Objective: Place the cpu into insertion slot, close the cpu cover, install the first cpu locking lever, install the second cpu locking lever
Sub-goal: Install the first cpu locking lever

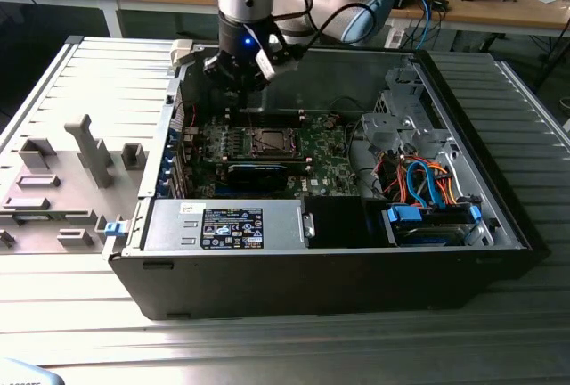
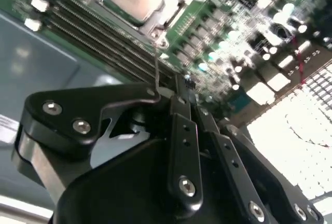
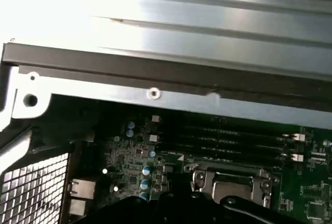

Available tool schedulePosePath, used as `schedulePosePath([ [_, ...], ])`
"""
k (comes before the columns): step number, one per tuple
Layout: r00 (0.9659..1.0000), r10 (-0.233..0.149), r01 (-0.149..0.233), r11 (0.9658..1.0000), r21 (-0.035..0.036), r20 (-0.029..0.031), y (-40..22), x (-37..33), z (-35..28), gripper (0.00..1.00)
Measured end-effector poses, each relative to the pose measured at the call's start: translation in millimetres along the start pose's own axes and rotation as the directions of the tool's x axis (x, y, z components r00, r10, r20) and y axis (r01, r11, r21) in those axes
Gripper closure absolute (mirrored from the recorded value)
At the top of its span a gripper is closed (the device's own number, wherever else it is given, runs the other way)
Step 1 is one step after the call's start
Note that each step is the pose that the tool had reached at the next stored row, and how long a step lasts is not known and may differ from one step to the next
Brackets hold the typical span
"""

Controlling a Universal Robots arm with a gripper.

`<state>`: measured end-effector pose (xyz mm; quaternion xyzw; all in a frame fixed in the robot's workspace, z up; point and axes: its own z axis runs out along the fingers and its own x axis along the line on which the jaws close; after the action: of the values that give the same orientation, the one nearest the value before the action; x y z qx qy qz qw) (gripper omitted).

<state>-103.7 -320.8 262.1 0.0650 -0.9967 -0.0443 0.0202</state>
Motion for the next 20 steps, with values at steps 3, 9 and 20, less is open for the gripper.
schedulePosePath([
  [3,0.9999,0.001,-0.001,0.9999,-0.0112,-0.0118,-2.1,-15.8,-0.8,0.89],
  [9,0.9993,0.002,-0.003,0.9996,-0.0269,-0.0368,-5.3,-39.4,0.1,0.89],
  [20,0.9989,0.002,-0.003,0.9995,-0.0305,-0.0468,-5.7,-54.1,17.5,0.89],
])
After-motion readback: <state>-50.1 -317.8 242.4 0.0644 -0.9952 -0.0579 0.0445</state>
